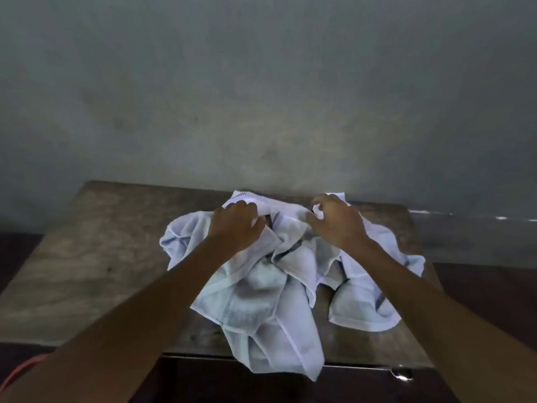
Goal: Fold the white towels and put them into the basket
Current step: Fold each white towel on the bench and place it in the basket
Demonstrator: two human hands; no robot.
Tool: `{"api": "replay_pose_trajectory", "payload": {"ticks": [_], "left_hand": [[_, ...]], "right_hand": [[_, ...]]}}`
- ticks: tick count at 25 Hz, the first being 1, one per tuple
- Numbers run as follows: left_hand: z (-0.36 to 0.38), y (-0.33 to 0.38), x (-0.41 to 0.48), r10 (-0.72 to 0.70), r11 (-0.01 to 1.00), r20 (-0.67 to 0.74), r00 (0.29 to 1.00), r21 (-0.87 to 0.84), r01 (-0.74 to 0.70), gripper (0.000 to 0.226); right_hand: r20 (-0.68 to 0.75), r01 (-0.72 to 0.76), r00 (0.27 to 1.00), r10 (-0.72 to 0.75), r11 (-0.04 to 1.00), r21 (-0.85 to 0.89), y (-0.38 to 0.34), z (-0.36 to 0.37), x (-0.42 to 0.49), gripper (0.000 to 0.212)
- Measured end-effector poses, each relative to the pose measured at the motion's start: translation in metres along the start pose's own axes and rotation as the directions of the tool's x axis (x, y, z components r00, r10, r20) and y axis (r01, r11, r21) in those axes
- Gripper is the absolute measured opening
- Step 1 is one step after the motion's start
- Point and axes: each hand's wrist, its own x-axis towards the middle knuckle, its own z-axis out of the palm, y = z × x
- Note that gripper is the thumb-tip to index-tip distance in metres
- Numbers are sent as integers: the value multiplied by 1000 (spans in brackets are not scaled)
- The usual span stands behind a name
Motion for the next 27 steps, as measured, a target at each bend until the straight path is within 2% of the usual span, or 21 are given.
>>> {"api": "replay_pose_trajectory", "payload": {"ticks": [3, 4, 7, 9, 12, 21, 27], "left_hand": [[49, -16, 7, 67, 982, -125, 990, 185, -43, 35], [59, -22, 11, 33, 974, -148, 988, 226, 1, 35], [76, -32, 14, 7, 960, -131, 991, 278, 30, 34], [71, -33, 10, -17, 973, -131, 991, 227, 46, 35], [61, -24, -9, -18, 979, -135, 991, 201, 46, 36], [-13, 9, -128, 69, 987, -108, 992, 153, -52, 36], [-55, 6, -210, 16, 997, -142, 990, 79, -5, 34]], "right_hand": [[-43, 71, 996, -77, 988, -137, 23, 49, 12, 37], [-52, 68, 996, -78, 984, -166, 31, 61, 17, 38], [-101, 57, 992, -75, 983, -175, 48, 84, 19, 38], [-135, 32, 989, -52, 988, -152, 52, 85, 13, 39], [-177, 68, 979, -100, 982, -175, 50, 77, -9, 39], [-100, 131, 983, -151, 973, -188, 0, 17, -127, 40], [-78, 188, 977, -200, 972, -141, -32, -20, -203, 43]]}}
